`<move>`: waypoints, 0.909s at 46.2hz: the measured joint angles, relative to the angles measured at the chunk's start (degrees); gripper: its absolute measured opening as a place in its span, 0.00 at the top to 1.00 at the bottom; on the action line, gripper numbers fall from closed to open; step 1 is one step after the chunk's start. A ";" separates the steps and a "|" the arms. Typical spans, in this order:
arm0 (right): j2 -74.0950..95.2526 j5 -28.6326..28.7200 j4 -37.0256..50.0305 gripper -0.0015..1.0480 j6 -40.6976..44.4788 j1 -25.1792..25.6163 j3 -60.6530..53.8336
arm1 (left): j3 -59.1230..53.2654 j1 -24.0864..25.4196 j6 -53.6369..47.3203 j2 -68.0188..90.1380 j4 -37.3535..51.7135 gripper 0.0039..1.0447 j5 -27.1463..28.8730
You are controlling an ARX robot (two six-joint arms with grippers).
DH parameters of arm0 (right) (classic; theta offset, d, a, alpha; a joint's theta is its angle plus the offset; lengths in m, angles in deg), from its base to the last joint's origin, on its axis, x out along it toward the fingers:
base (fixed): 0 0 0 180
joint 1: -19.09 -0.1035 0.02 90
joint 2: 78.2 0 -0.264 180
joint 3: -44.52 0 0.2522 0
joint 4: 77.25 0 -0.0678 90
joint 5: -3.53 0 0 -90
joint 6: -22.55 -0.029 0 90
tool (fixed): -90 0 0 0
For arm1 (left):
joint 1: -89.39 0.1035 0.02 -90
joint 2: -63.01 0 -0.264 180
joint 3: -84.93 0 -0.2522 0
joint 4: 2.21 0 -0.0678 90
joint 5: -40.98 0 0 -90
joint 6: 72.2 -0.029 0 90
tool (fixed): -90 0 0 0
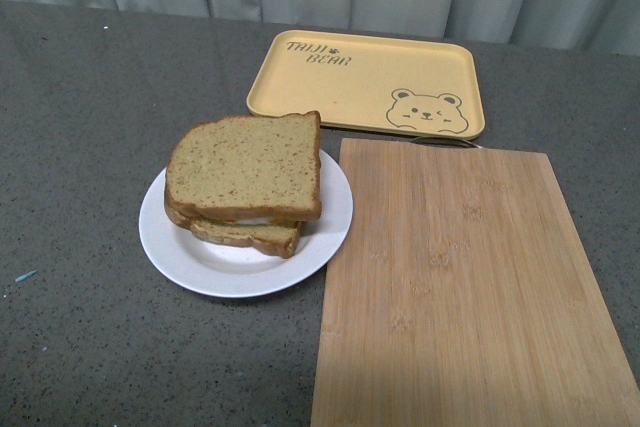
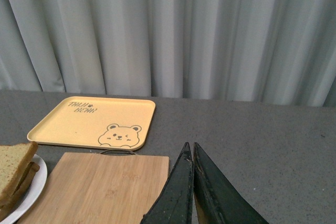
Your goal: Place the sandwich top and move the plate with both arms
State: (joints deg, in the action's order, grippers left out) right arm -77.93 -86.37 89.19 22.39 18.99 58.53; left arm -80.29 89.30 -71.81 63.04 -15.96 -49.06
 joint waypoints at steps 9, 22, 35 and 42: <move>-0.02 0.02 -0.09 0.88 0.07 0.00 0.00 | 0.00 0.00 0.00 0.00 0.00 0.06 0.02; -0.02 0.02 -0.11 0.43 0.07 0.00 0.00 | 0.00 0.00 0.00 0.00 0.00 0.06 0.02; -0.02 0.00 -0.11 0.08 0.02 0.00 0.00 | 0.00 0.00 0.00 0.00 0.00 0.06 0.02; -0.02 0.02 -0.11 0.09 0.04 0.00 0.00 | 4.26 -0.94 4.94 8.09 -10.93 0.06 3.85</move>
State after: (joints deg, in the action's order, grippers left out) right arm -77.95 -86.35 89.08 22.43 18.99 58.53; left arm -76.03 88.36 -66.87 71.13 -26.89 -45.21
